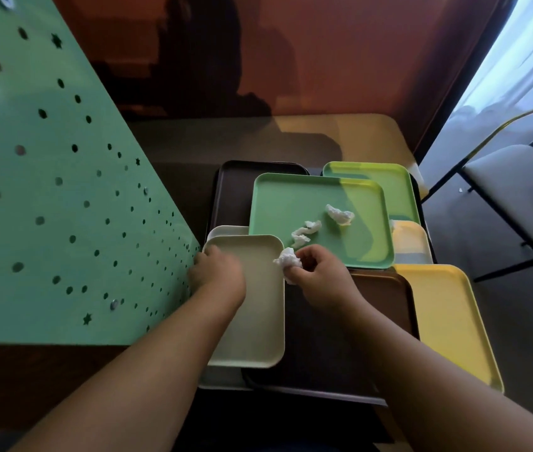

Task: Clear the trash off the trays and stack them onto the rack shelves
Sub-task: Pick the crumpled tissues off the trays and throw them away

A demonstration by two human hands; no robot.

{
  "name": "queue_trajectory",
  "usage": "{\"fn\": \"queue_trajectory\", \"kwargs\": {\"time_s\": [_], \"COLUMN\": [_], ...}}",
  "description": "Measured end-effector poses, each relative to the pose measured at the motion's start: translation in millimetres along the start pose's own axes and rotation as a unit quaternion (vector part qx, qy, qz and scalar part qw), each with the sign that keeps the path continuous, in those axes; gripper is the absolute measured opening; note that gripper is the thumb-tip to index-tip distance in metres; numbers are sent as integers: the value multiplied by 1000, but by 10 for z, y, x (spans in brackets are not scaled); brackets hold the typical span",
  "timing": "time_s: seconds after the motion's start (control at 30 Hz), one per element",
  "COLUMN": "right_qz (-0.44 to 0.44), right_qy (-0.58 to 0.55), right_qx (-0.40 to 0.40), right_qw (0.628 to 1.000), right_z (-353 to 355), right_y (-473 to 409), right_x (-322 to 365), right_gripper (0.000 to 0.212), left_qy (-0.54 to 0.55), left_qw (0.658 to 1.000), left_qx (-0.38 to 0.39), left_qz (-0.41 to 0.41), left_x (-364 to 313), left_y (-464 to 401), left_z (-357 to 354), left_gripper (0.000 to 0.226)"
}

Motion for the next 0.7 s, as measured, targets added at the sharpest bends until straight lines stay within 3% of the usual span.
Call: {"fn": "queue_trajectory", "kwargs": {"time_s": [0.07, 0.1, 0.17, 0.2, 0.23, 0.27, 0.3, 0.37, 0.43, 0.5, 0.57, 0.7], "right_qz": [-6, -7, -2, 5, 12, 18, 25, 46, 40, 15, 29, 112], "right_qy": [-22, -35, -55, -52, -42, -32, -29, -9, 40, 138, 264, 339], "right_qx": [-14, -16, -14, -12, -10, -4, 1, 6, -1, -14, -6, 0], "right_qw": [1000, 999, 998, 999, 999, 999, 999, 999, 998, 990, 964, 934], "right_z": [41, 54, 56, 60, 68, 85, 107, 171, 229, 256, 236, 109], "right_y": [-72, -106, -167, -196, -232, -268, -313, -448, -626, -813, -967, -1108], "right_x": [12, 29, 69, 87, 95, 99, 101, 81, 23, -80, -186, -314], "right_gripper": [11, 12, 15, 15, 14, 13, 14, 18, 27, 43, 54, 29], "left_qy": [167, 297, 564, 638, 672, 678, 666, 646, 658, 665, 647, 614], "left_qw": [984, 953, 823, 761, 723, 714, 726, 752, 747, 743, 760, 785], "left_qx": [-41, -32, 64, 120, 161, 174, 164, 116, 76, 51, 23, 0], "left_qz": [-46, -58, -36, -20, -18, -28, -43, -63, -53, -44, -57, -78], "left_x": [-178, -282, -504, -606, -689, -752, -790, -823, -832, -837, -847, -906], "left_y": [46, 65, 70, 94, 108, 93, 48, -69, -204, -319, -400, -524], "left_z": [154, 233, 308, 333, 334, 327, 312, 288, 294, 310, 314, 278], "left_gripper": [44, 39, 23, 19, 20, 20, 19, 13, 15, 24, 23, 10]}}
Point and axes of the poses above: each hand's wrist, its own y-axis away from the middle knuckle, its own z-axis out of the back of the hand, x = y × z, the point moved 2 cm from there along -y, towards the middle knuckle, and after that the axes turned 12 degrees about y, right-handed, at the moved point
